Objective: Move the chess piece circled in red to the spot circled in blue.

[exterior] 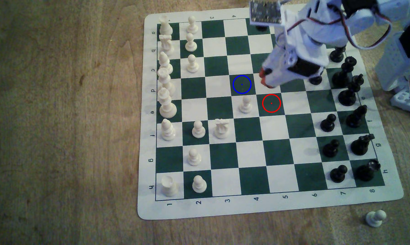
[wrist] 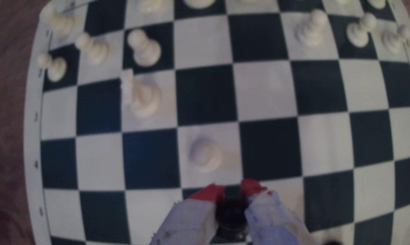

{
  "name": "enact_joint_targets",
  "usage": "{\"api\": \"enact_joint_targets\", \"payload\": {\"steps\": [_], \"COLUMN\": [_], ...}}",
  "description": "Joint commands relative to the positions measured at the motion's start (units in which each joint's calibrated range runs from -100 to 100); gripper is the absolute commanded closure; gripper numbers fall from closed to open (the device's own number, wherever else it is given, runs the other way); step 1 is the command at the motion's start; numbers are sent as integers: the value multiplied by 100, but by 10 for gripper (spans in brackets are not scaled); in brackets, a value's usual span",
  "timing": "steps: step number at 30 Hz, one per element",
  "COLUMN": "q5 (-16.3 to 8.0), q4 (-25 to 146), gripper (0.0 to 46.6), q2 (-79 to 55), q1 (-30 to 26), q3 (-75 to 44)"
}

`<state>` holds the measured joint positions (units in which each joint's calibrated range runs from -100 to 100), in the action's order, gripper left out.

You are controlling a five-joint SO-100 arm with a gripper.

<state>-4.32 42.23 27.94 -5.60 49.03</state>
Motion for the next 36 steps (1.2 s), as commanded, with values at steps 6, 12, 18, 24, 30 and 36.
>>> {"api": "enact_joint_targets", "payload": {"steps": [6,12,18,24,30,36], "q5": [44,-20,-34,-39,-39,-34], "q4": [-939,-1250,-1545,-1684,-1750,-1782], "gripper": [464,464,464,464,464,464], "q2": [-893,-1597,-2175,-2378,-2489,-2506], "q1": [486,439,455,455,471,502], "q3": [-1050,-1050,-1113,-1122,-1195,-1195]}}
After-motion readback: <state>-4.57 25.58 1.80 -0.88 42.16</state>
